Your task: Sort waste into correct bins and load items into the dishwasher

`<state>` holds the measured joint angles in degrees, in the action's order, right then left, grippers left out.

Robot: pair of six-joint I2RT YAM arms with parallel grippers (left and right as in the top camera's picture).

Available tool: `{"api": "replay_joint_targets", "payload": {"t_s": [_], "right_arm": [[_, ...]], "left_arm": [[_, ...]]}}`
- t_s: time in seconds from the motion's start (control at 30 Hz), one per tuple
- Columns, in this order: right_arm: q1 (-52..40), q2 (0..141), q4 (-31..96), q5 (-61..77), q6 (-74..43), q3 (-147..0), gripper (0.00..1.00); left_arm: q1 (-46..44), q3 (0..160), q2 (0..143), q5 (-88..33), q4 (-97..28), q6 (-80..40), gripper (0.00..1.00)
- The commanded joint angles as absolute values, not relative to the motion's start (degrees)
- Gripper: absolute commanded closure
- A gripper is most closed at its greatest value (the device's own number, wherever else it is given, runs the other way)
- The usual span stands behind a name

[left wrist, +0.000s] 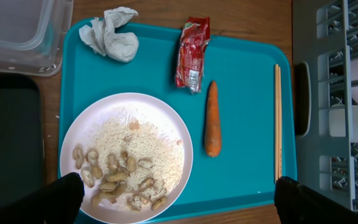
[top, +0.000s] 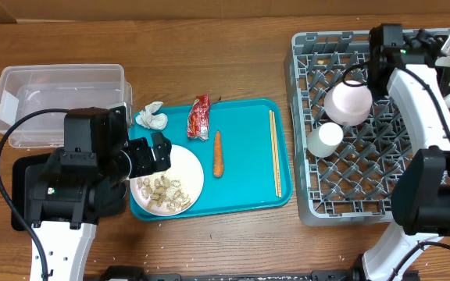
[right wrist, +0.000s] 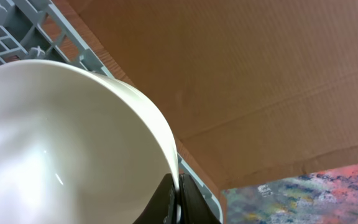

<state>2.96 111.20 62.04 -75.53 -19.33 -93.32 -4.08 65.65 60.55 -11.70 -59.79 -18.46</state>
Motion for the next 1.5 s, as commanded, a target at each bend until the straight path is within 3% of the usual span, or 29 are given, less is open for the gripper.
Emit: {"api": "replay_joint_targets", "payload": {"t_s": [0.0,1.2,1.23,1.27,1.37,1.47], "right_arm": [[2.8,111.3,60.5,-78.5,-19.0,-90.5,0.96],[-12.7,111.4,58.2,-79.5,-16.5,-80.9,0.95],[-13.3,111.4,58.5,-79.4,-16.5,-80.9,0.87],[-13.8,111.4,58.9,-79.3,-16.5,-80.9,0.69],[-16.0,111.2,60.4,-79.5,-16.5,-81.2,0.36],[-18.7,110.5,61.8,-79.2,-17.1,-82.0,0.26]], "left_arm": [[-3.8,66.7,60.8,-11.4,-59.6,-17.8,0.00],[-3.8,66.7,60.7,-11.4,-59.6,-17.8,0.00],[-3.8,66.7,60.7,-11.4,-59.6,-17.8,0.00],[-3.8,66.7,60.7,-11.4,-59.6,-17.8,0.00],[-3.8,66.7,60.7,-11.4,-59.6,-17.8,0.00],[-3.8,66.7,60.7,-11.4,-59.6,-17.8,0.00]]}}
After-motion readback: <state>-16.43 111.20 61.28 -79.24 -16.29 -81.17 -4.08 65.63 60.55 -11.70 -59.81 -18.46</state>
